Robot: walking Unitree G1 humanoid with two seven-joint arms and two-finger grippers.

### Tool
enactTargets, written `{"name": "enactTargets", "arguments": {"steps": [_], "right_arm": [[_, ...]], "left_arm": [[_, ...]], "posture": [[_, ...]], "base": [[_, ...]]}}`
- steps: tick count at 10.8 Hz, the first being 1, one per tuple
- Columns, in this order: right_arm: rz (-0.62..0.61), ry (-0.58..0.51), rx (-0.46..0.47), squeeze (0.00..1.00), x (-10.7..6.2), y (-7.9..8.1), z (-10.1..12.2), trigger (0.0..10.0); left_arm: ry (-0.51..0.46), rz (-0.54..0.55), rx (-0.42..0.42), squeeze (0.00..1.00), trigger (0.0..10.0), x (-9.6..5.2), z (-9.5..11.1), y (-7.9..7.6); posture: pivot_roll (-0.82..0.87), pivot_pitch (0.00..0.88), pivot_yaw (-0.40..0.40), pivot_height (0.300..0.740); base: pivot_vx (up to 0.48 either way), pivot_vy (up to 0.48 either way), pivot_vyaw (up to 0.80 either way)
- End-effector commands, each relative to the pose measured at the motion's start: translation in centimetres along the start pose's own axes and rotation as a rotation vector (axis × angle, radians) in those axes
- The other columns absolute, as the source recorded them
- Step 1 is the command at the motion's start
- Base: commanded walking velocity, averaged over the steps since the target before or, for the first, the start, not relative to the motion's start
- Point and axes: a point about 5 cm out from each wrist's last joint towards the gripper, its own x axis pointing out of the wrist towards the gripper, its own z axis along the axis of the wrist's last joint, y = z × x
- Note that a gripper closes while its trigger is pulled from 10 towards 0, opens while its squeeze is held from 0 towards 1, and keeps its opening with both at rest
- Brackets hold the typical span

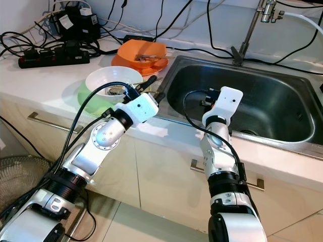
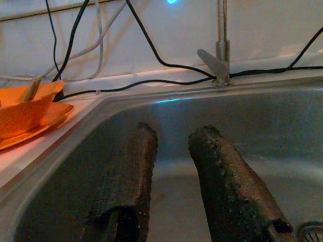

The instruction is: Kitchen organization

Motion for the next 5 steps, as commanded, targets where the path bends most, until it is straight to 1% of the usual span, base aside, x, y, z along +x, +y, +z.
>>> {"name": "enactTargets", "arguments": {"steps": [1, 2, 3, 5], "right_arm": [[-0.003, -0.021, -0.004, 0.0, 0.15, -0.01, 0.51, 10.0], [-0.003, -0.023, -0.003, 0.0, 0.16, 0.03, 0.55, 10.0], [-0.002, -0.024, -0.003, 0.0, 0.16, 0.03, 0.55, 10.0], [-0.003, -0.024, -0.002, 0.0, 0.16, 0.03, 0.54, 10.0]], "left_arm": [[0.009, -0.001, 0.017, 0.0, 10.0, 0.27, 0.04, 0.14], [0.021, 0.0, 0.022, 0.0, 3.0, 0.27, -0.17, 0.13], [0.024, -0.001, 0.022, 0.0, 0.0, 0.29, -0.2, 0.06], [0.026, -0.004, 0.021, 0.0, 0.0, 0.31, -0.2, -0.09]], "posture": [[0.17, 0.024, -0.002, 0.74], [0.17, 0.023, -0.002, 0.74], [0.17, 0.023, -0.003, 0.74], [0.17, 0.022, -0.004, 0.74]], "base": [[0.0, 0.0, 0.0], [0.0, 0.0, 0.0], [0.0, 0.0, 0.0], [0.0, 0.0, 0.0]]}}
